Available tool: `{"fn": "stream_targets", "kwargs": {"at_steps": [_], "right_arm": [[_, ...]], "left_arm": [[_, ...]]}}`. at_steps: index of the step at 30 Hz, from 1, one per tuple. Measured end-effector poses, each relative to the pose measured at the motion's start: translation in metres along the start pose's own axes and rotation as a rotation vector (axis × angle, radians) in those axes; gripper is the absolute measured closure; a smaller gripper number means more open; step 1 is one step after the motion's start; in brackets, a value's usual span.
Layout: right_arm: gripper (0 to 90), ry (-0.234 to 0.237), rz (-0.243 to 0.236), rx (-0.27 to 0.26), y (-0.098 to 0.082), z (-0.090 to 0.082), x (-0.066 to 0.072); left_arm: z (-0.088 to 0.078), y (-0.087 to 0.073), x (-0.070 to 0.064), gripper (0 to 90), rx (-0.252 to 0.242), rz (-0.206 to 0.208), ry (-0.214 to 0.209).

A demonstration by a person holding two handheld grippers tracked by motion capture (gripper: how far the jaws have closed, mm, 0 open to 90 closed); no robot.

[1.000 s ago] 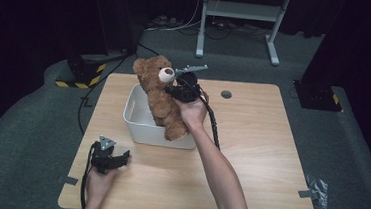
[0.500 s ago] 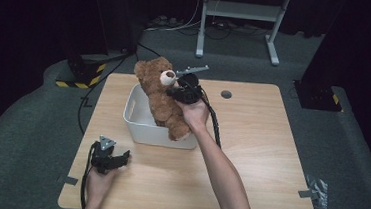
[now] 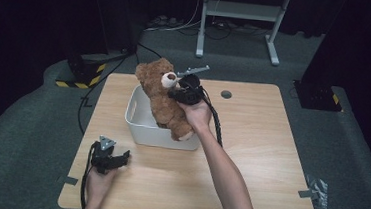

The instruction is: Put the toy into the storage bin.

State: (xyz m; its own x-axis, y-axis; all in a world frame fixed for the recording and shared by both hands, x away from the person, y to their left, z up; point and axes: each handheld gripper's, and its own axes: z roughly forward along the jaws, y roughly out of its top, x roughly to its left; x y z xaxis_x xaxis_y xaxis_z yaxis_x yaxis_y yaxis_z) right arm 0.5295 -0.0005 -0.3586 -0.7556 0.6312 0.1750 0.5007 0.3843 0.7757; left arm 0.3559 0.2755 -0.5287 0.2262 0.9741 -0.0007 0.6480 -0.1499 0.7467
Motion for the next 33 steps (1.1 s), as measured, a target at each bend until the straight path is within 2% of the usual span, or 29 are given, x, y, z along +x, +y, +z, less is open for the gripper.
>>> {"fn": "stream_targets", "kwargs": {"at_steps": [11, 16, 21, 28, 33], "right_arm": [[84.8, 0.014, 0.002, 0.019, -0.001, -0.001, -0.002], [86.7, 0.018, -0.018, 0.04, -0.002, -0.002, -0.002], [88.6, 0.023, -0.033, 0.065, -0.004, -0.002, -0.003], [90.0, 0.016, -0.053, 0.13, -0.01, 0.003, -0.001], [90.0, 0.02, -0.052, 0.096, -0.009, -0.008, -0.002]], "left_arm": [[0.0, 0.0, 0.0, 24.1, 0.0, 0.001, 0.0], [0.0, 0.0, 0.0, 24.1, -0.003, -0.002, -0.003], [0.0, 0.0, 0.0, 24.1, -0.003, -0.002, -0.003], [0.0, 0.0, 0.0, 24.1, -0.003, -0.002, -0.003], [0.0, 0.0, 0.0, 24.1, -0.003, -0.002, -0.003]]}}
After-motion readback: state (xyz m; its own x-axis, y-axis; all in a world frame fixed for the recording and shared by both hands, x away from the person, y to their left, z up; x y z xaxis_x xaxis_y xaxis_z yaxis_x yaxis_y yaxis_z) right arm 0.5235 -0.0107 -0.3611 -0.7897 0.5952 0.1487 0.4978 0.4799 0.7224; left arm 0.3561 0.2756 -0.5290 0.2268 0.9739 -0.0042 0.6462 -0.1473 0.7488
